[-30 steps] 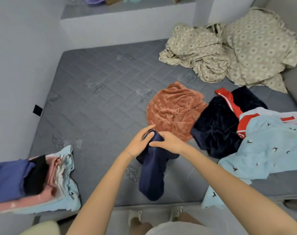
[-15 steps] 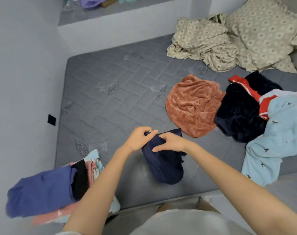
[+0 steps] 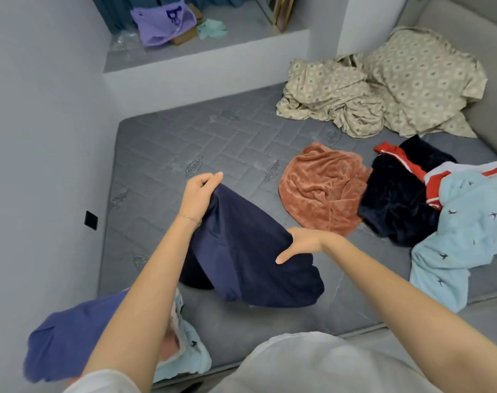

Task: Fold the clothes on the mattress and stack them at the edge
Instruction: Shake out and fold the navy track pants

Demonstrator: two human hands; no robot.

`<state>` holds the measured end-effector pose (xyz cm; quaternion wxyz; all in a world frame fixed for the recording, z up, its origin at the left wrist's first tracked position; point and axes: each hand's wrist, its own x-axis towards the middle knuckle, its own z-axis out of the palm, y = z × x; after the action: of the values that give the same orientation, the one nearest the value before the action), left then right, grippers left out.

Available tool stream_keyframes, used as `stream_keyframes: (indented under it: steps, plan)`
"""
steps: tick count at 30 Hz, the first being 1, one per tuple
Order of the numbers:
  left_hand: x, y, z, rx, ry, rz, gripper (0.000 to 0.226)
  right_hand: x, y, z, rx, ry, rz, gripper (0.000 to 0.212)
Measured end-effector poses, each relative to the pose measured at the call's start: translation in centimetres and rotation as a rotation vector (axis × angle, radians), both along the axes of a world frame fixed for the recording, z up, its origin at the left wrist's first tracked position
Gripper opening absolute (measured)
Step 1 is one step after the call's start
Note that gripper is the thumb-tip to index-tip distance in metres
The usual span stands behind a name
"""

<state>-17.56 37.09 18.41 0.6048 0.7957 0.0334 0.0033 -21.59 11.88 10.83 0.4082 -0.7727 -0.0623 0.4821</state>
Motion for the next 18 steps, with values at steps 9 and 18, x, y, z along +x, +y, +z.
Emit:
stream_keyframes:
  steps: [9,18]
  plan:
    - [-0.1,1.6,-2.9,-0.061,0.118,0.360,0.047,-0.2,-6.2,-1.7,-0.361,-0.031,0.094,0.039]
    - [-1.2,-0.5,-6.7,0.458,0.455,-0.084,0.030,2.5,-5.4,3.5,0.343,0.073,-0.485,0.024]
